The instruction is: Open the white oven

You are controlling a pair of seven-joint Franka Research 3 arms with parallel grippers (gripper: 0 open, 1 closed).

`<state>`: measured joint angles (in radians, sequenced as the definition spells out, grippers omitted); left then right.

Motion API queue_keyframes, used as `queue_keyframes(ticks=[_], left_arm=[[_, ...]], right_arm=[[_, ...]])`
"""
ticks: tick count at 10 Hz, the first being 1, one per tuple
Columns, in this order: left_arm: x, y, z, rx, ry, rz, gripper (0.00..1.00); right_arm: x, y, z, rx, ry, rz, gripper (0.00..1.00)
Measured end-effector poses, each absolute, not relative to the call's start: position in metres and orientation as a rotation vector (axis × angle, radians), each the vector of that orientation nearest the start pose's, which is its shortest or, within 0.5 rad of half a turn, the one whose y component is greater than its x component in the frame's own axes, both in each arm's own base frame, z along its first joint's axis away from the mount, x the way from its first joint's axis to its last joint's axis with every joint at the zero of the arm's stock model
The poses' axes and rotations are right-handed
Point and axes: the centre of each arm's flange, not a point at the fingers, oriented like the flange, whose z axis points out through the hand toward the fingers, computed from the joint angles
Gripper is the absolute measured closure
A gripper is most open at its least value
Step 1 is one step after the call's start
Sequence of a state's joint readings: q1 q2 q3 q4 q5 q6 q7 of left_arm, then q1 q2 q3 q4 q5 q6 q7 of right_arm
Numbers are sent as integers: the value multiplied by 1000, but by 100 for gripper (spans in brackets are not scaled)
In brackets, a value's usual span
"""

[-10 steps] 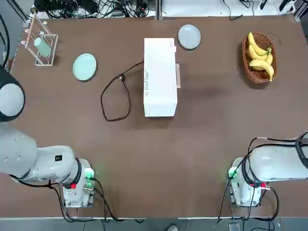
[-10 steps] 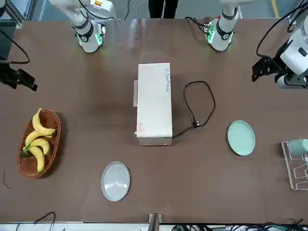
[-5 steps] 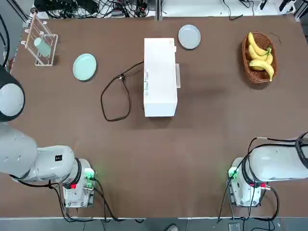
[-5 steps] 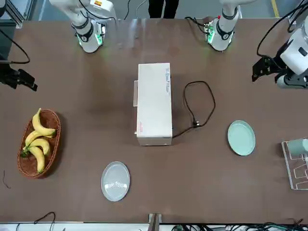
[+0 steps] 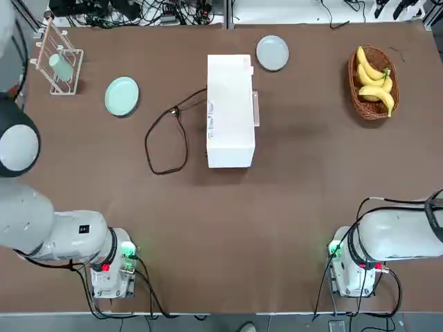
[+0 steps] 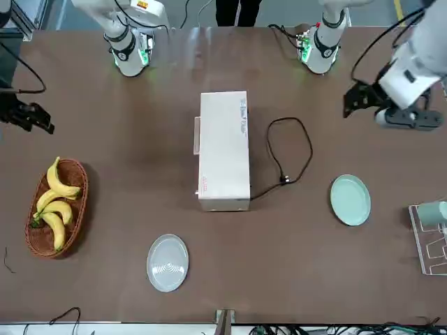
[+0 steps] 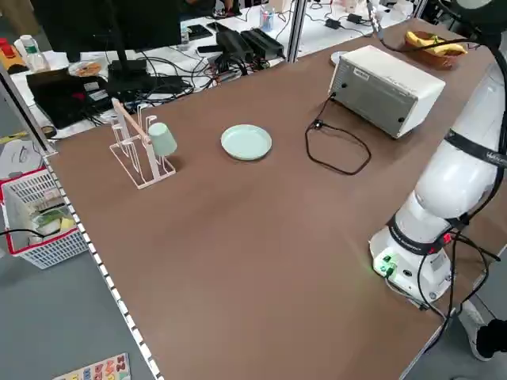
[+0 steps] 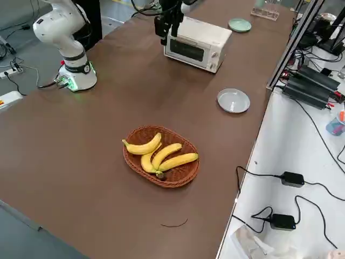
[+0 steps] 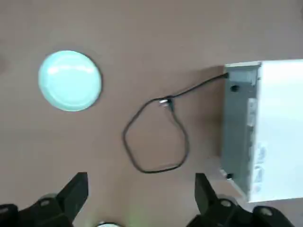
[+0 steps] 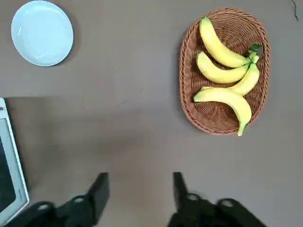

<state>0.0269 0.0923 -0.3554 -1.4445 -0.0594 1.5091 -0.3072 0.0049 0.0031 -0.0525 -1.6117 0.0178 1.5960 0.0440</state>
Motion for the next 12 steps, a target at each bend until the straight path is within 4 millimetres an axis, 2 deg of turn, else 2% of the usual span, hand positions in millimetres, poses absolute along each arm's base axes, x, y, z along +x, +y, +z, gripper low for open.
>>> queue_keyframes(ticks=[1,3,4,5,6,7,8,9,10,12], left_arm=[[542,-220,613,-3230,17,71,7],[530,-278,577,-3237,-20,82,21],[522,-301,561,-3236,-21,98,28],[514,-323,549,-3235,-11,113,47],[506,-345,537,-3234,-7,127,58],[496,-370,522,-3217,-8,132,61],[485,-395,503,-3193,0,125,76],[475,-416,483,-3181,9,119,82],[470,-427,466,-3179,-7,122,89],[464,-432,442,-3187,-119,109,98]], right_arm=[[563,-24,582,-3121,73,7,63],[574,-7,518,-3019,0,-30,94],[575,15,487,-2939,-2,-17,99],[572,47,464,-2865,-22,19,99],[567,85,450,-2801,-61,64,99],[558,127,439,-2735,-98,95,99],[545,165,425,-2672,-112,120,99],[530,196,409,-2621,-116,140,99],[516,222,395,-2585,-132,149,99],[499,249,376,-2539,-164,135,99]])
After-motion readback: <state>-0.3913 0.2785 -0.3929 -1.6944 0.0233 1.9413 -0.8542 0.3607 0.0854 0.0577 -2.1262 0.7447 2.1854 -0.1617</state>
